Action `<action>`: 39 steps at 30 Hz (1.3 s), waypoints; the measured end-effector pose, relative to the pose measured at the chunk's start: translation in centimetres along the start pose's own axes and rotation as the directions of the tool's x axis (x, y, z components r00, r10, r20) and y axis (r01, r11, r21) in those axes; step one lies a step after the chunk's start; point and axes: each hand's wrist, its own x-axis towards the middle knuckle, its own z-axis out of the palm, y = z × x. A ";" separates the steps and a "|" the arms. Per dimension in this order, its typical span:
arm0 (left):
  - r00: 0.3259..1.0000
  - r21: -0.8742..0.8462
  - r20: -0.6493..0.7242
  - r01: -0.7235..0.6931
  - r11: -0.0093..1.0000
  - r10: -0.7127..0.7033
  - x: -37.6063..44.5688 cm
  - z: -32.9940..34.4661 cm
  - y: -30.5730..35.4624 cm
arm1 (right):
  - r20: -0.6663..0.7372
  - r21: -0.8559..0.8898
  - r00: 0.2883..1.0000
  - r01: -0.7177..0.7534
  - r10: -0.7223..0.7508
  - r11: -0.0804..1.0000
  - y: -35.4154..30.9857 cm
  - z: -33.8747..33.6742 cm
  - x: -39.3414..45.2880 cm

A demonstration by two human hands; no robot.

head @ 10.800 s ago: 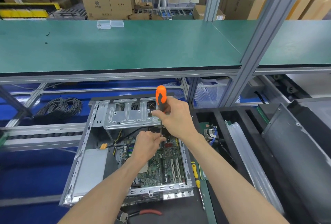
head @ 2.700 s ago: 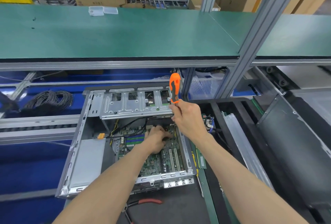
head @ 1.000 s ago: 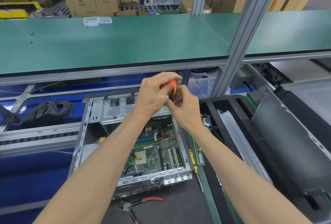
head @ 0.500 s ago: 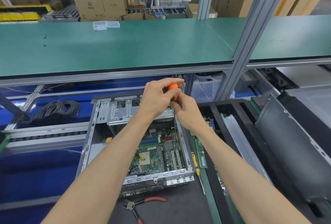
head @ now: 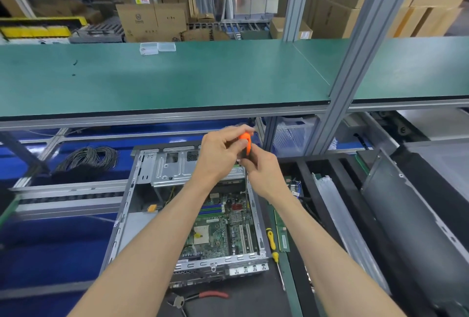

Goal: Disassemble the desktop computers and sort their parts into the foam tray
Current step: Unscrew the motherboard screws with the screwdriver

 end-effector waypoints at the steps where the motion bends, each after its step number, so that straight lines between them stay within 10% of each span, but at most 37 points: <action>1: 1.000 -0.009 -0.023 0.007 1.000 -0.007 0.0 0.2 0.1 | -0.013 0.034 1.000 -0.003 0.004 0.999 -0.2 0.1 -0.2; 6: 0.993 -0.040 -0.105 0.052 0.998 -0.056 -0.2 0.9 0.3 | -0.197 0.133 0.979 -0.032 0.058 0.991 -0.6 0.8 -0.8; 15: 1.000 -0.080 0.008 0.010 0.997 -0.010 -0.7 0.2 -0.2 | 0.067 0.061 0.997 -0.039 0.035 0.997 -0.1 -0.2 -0.6; 23: 0.996 -0.098 -0.093 0.000 0.995 -0.009 -0.7 0.9 0.1 | -0.127 0.136 0.991 -0.027 0.045 0.990 -0.4 0.4 -0.4; 32: 0.999 -0.056 -0.036 0.001 0.998 -0.003 0.1 0.4 0.3 | 0.046 0.010 0.999 0.016 -0.017 1.000 0.5 0.4 0.3; 39: 0.997 -0.011 -0.070 0.008 1.000 -0.009 0.7 0.7 -0.2 | -0.149 0.047 0.989 -0.004 0.011 0.999 0.5 0.7 0.4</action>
